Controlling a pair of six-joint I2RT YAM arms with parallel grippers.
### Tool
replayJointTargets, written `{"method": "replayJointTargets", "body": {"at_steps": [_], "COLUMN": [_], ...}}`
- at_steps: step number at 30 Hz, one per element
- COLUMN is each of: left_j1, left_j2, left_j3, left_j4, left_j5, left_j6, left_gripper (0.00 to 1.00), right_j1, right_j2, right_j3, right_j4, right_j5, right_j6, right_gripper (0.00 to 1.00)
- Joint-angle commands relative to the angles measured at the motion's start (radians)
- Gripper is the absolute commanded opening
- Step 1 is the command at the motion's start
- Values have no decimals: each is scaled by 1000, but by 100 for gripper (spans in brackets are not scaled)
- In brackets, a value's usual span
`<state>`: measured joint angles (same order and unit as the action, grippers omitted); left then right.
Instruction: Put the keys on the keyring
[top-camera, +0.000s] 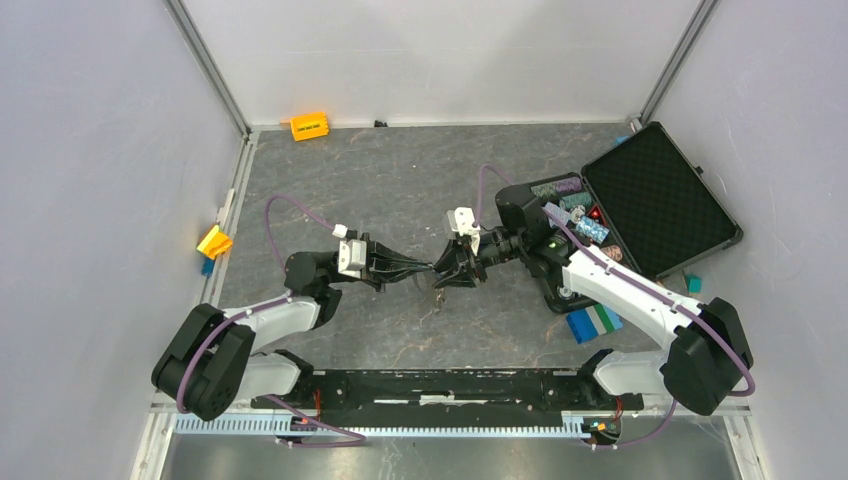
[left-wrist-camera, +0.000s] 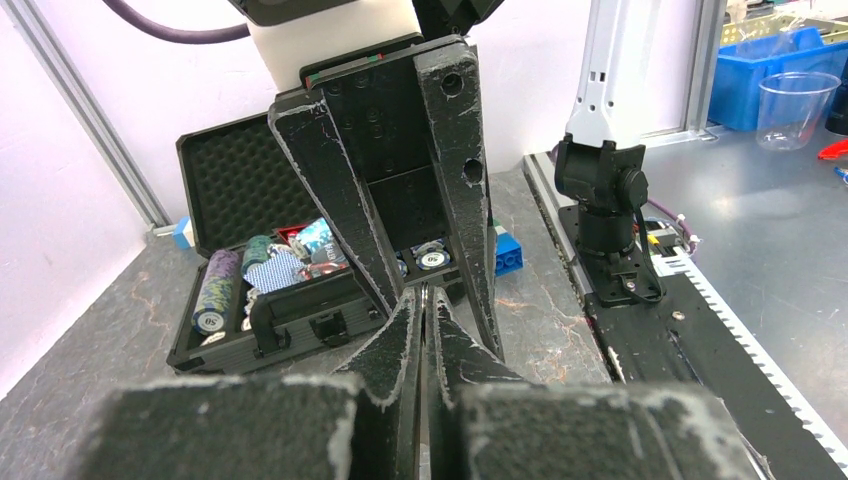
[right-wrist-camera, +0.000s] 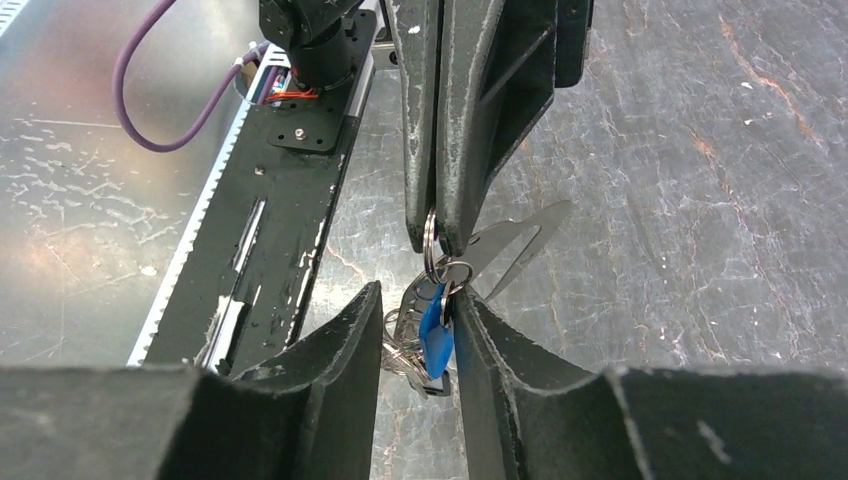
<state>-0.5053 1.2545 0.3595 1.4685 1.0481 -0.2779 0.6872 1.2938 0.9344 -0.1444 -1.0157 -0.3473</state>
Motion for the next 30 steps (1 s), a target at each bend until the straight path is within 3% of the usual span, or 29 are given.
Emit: {"method": "replayJointTargets", "body": {"at_steps": [1,12,30], "left_j1": [8,8,8], "left_j2": [-3,-4,7], "left_j3": [3,1,4], "left_j4": [87,87,87], "left_j5": [-7,-5,6], "left_j6": [-35,-36,-43], "left_gripper": [2,2,2], "right_j1": [0,-16,-17], "right_j2": [-12,-28,-36], "right_j3": [10,26,31], "right_j4": [-13,-83,-53], "right_j5": [12,-1,56], "right_j6": [-42,-113,-79], "right_gripper": [36,32,12]}}
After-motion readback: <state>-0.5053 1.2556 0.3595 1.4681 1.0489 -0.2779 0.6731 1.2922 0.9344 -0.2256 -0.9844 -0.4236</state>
